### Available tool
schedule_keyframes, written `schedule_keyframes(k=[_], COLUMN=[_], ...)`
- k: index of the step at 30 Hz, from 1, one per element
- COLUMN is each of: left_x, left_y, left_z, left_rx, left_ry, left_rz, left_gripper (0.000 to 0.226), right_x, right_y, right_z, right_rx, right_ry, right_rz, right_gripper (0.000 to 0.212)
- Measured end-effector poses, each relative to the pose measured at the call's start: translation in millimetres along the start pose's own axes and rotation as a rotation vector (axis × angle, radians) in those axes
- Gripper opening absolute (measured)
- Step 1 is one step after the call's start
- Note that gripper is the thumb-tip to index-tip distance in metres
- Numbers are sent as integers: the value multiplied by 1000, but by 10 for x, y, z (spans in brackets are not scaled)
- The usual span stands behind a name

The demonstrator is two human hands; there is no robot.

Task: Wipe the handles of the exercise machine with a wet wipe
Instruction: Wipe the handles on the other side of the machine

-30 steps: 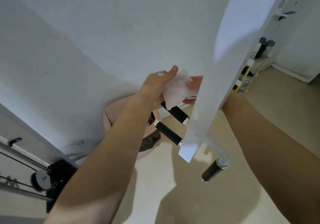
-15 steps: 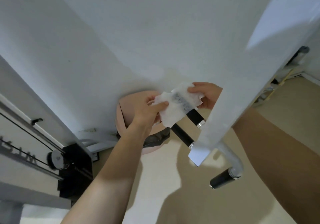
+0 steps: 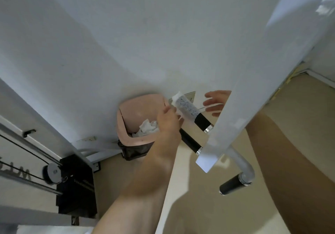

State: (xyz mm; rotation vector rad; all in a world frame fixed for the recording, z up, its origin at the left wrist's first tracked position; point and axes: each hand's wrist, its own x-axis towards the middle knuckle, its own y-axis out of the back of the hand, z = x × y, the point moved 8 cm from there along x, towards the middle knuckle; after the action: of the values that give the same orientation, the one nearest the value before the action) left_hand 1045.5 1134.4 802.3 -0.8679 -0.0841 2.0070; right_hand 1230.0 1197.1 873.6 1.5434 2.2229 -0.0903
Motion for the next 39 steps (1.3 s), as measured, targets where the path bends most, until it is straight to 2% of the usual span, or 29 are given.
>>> schedule_keyframes(k=[1, 3, 5, 6, 8, 11, 12, 16, 20, 22, 26, 28, 32, 36, 39], left_x=[-36, -70, -165, -209, -250, -270, -277, -413, -464, -369, -173, -193, -361, -515, -356], left_y=[-72, -251, -427, -496, -591, -674, -670, -639, -606, -595, -545, -572, -633, -684, -570], left_z=[-44, -72, -45, -17, 24, 9, -11, -210, -301, -182, 108, 73, -260, -405, -187], left_rx=[-176, -393, -413, -407, -422, -468, -462, -347, -167, -195, -322, -330, -202, -51, -58], left_ry=[84, 200, 278, 290, 282, 267, 257, 281, 305, 340, 249, 225, 256, 248, 207], left_rz=[-81, -270, -458, -521, -562, -574, -557, -426, -289, -296, -325, -362, -462, -589, -534], left_gripper=[31, 64, 100, 103, 75, 25, 20, 34, 34, 32, 42, 41, 28, 24, 10], right_x=[-152, -469, -763, -895, -1014, -987, -964, -912, -847, -814, -783, -770, -796, -837, -837], right_y=[57, 32, -117, -172, -273, -264, -276, -320, -260, -231, -242, -267, -247, -190, -152], right_z=[34, 74, 49, 48, 72, 210, 244, 279, 364, 423, 416, 411, 414, 492, 570], right_rx=[118, 357, 564, 638, 693, 731, 772, 892, 864, 839, 840, 891, 928, 927, 873], right_ry=[43, 112, 198, 255, 321, 323, 316, 306, 282, 256, 259, 257, 285, 257, 211], right_rz=[-8, -11, 8, 40, 167, 385, 398, 347, 384, 397, 383, 361, 354, 374, 419], right_gripper=[27, 35, 44, 48, 49, 34, 31, 26, 28, 28, 25, 25, 28, 31, 30])
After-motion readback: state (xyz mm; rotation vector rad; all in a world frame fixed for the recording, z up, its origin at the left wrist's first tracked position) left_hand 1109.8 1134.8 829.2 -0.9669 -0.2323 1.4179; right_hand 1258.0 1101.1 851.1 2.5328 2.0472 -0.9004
